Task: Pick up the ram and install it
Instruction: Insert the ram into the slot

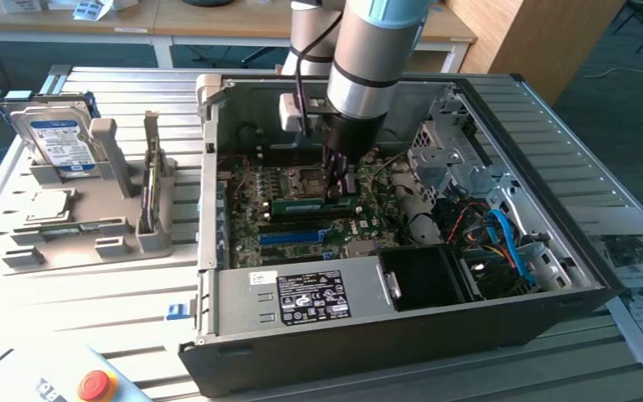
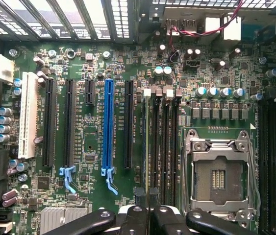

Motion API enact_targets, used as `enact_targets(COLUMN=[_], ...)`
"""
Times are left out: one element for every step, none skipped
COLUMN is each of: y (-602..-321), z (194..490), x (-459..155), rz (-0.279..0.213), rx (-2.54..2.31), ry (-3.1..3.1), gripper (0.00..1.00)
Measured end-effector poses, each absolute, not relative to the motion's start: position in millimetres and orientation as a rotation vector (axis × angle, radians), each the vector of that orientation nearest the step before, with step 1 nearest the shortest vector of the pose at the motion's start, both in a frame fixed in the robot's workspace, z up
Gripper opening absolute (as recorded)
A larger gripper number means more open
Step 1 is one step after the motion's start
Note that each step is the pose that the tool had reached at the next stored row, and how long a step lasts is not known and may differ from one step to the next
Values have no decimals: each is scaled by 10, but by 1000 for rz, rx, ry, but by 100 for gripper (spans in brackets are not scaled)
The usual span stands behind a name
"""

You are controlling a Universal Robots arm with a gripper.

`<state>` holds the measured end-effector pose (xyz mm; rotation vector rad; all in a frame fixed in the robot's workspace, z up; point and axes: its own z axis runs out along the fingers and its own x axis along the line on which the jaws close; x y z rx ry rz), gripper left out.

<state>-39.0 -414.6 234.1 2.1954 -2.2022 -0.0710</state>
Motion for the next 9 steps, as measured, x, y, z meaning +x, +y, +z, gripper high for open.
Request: enact_targets(y=[-4146, -4146, -4146, -4146, -4146, -4145, -4145, -4145, -4145], z=[2337, 2336, 2335, 2334, 2333, 2333, 2333, 2333, 2333], x=[-390, -390, -390, -390, -390, -390, -391, -390, -390], rz=[-71, -71, -71, -71, -70, -70, -70, -70, -70], rx=[2195, 2195, 2195, 2195, 2196, 2196, 2196, 2196, 2196], ry=[-2202, -2202, -2202, -2202, -2202, -2203, -2203, -2203, -2203], gripper=[12, 12, 12, 12, 12, 12, 12, 12, 12])
